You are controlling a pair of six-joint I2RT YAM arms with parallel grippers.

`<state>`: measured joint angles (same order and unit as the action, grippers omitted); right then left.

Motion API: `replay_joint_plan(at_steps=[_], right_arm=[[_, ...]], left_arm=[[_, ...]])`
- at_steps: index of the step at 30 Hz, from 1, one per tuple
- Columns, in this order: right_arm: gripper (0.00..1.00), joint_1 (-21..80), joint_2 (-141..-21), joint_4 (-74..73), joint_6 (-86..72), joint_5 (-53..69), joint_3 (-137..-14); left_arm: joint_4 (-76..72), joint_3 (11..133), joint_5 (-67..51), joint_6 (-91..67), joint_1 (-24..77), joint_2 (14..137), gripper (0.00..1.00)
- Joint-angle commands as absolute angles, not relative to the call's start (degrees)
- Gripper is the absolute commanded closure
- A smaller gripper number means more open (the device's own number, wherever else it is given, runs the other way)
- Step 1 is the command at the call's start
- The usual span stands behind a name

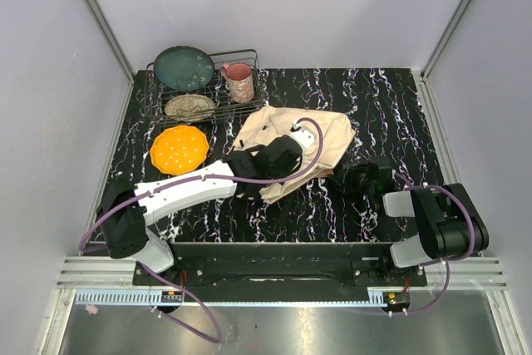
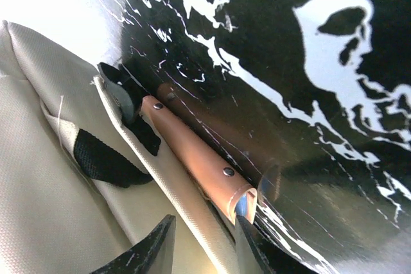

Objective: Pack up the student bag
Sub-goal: Pick up the personal item from the center of the board.

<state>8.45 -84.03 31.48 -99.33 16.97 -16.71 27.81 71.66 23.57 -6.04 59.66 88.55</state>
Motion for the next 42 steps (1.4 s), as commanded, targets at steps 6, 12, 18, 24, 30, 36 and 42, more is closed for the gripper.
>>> replay_joint_plan(at_steps=[6, 12, 18, 24, 30, 36, 42], right_arm=[[0.5, 8.3, -76.6, 15.9, -86.5, 12.0, -22.7], [0.52, 8.3, -79.1, 17.1, -85.3, 13.3, -25.0], [0.53, 8.3, -78.9, 17.2, -85.6, 13.1, -22.9], [0.56, 8.3, -73.7, 15.2, -85.5, 11.7, -20.4], [0.59, 8.3, -73.7, 14.8, -85.8, 12.2, -20.5], [0.59, 8.3, -75.9, 12.3, -84.6, 12.7, -22.1], [0.6, 8.4, -78.9, 17.0, -85.3, 13.3, -21.5]], left_arm=[[24.6, 74.6, 24.6, -6.8, 58.2, 86.2, 1.0], [24.4, 74.6, 23.7, -7.0, 58.0, 86.0, 1.0], [24.5, 74.4, 23.5, -7.2, 57.2, 85.6, 1.0], [24.6, 74.5, 22.9, -7.7, 56.4, 85.6, 1.0], [24.7, 75.3, 22.2, -8.3, 56.2, 85.7, 1.0], [25.4, 76.6, 21.5, -8.6, 55.6, 86.0, 1.0], [25.4, 77.0, 21.0, -8.9, 55.5, 86.0, 1.0]])
